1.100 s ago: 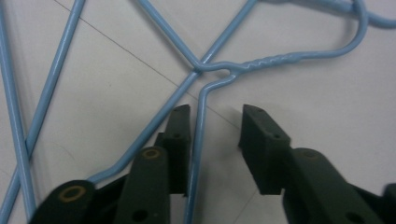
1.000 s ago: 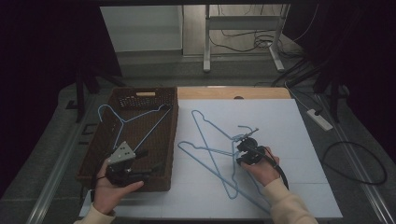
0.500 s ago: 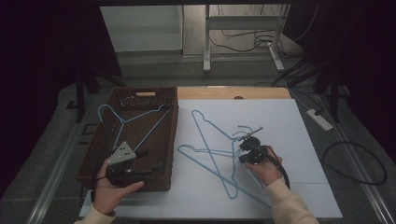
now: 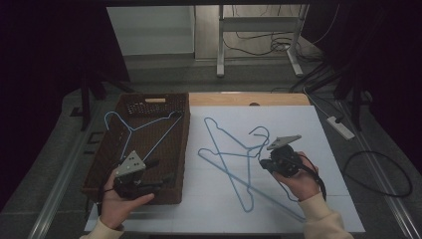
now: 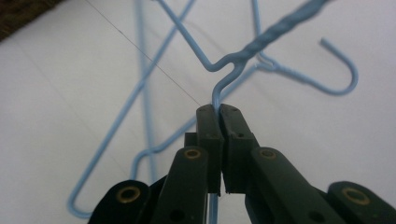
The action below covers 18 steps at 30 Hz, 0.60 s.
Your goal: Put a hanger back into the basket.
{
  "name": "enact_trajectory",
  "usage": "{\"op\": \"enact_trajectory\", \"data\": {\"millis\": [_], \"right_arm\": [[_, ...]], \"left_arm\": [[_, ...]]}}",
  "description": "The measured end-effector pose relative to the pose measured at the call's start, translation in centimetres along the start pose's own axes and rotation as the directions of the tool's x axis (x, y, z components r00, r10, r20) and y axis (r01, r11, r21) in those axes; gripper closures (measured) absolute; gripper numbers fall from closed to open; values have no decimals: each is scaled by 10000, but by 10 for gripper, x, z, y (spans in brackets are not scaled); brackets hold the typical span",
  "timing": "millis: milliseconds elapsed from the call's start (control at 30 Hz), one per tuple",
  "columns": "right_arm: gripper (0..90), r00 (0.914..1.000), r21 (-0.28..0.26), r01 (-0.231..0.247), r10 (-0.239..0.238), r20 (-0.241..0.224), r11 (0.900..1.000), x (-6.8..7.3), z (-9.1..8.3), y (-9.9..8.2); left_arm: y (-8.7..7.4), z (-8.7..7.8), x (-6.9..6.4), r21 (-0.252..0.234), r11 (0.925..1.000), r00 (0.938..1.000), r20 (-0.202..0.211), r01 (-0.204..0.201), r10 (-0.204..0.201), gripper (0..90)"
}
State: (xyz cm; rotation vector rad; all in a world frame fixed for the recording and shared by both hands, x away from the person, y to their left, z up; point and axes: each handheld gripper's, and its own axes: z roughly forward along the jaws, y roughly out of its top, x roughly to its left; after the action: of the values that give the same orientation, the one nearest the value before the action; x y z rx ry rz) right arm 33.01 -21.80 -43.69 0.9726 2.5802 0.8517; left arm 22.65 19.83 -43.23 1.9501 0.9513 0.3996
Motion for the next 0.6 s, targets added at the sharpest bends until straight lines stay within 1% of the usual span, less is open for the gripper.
{"op": "enact_trajectory", "data": {"millis": [33, 100, 233, 300, 333, 400, 533, 567, 600], "right_arm": [[883, 10000, -136, 65, -65, -41, 9999, 1, -3, 1], [884, 9993, -368, 337, -342, -138, 9988, 5, -11, 4], [883, 9970, -709, 712, -732, -250, 9949, 10, -22, 8], [884, 9965, -885, 754, -783, -305, 9932, 12, -28, 9], [884, 9965, -885, 754, -783, -305, 9932, 12, -28, 9], [883, 9953, -1129, 857, -902, -351, 9899, 12, -35, 10], [883, 9954, -1466, 731, -813, -508, 9865, 10, -45, 10], [883, 9952, -1540, 706, -801, -559, 9855, 8, -47, 9], [883, 9952, -1540, 706, -801, -559, 9855, 8, -47, 9]], "left_arm": [[0, 0, 0, 1, 10000, 10000, -2, -5, 5, 316], [1, 0, -1, -9, 10000, 10000, 6, -20, 20, 317], [3, 1, -1, -45, 10000, 10000, 0, -73, 73, 318], [4, 2, -2, -70, 9999, 9999, 10, -103, 103, 318], [4, 2, -2, -70, 9999, 9999, 10, -103, 103, 319], [8, 4, -3, -101, 9998, 9998, 24, -177, 177, 321], [16, 12, -9, -109, 9992, 9990, 180, -397, 398, 324], [21, 17, -12, -144, 9985, 9982, 283, -519, 523, 323], [21, 17, -12, -144, 9985, 9982, 283, -519, 523, 322]]}}
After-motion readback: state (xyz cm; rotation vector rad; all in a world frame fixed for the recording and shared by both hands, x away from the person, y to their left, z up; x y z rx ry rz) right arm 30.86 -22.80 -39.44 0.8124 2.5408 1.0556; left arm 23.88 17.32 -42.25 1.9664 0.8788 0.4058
